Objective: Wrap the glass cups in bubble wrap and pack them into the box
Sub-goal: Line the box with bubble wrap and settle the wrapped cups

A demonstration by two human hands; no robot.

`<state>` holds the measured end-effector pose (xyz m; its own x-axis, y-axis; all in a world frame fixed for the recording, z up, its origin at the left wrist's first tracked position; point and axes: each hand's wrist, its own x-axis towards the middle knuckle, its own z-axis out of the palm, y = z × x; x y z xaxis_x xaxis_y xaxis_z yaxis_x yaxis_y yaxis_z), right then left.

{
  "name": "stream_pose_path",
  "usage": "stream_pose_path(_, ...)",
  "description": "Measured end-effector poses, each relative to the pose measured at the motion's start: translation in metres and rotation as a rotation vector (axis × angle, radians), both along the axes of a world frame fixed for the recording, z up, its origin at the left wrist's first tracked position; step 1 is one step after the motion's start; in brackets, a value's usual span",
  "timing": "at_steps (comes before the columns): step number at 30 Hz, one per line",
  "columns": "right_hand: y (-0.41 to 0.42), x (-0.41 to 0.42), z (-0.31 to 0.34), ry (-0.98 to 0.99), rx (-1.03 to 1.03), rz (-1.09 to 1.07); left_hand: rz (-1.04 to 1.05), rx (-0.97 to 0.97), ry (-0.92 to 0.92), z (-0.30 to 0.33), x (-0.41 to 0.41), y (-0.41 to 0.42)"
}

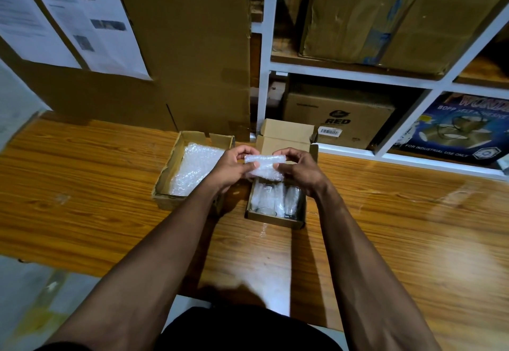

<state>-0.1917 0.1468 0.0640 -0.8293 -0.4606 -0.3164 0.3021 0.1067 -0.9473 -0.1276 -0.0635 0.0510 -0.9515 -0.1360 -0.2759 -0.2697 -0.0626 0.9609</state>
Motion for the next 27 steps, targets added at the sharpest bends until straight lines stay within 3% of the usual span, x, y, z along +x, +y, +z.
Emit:
stream_pose_path(10, 0.008, 0.000, -0.002, -0.034, -0.019, 0.025, 0.011, 0.020, -0.048, -0.003, -0.002, 0.006)
stream_pose_path(15, 0.018, -0.002, -0.008, -0.168, -0.198, 0.141, 0.014, 0.015, -0.026, -0.004, -0.003, 0.010)
stream_pose_path(18, 0.017, 0.000, -0.007, -0.098, -0.137, 0.093, 0.009, 0.026, -0.013, -0.003, -0.005, 0.015)
stream_pose_path(27, 0.030, -0.005, -0.018, -0.142, -0.163, -0.066, 0.130, 0.472, 0.003, -0.012, -0.008, 0.047)
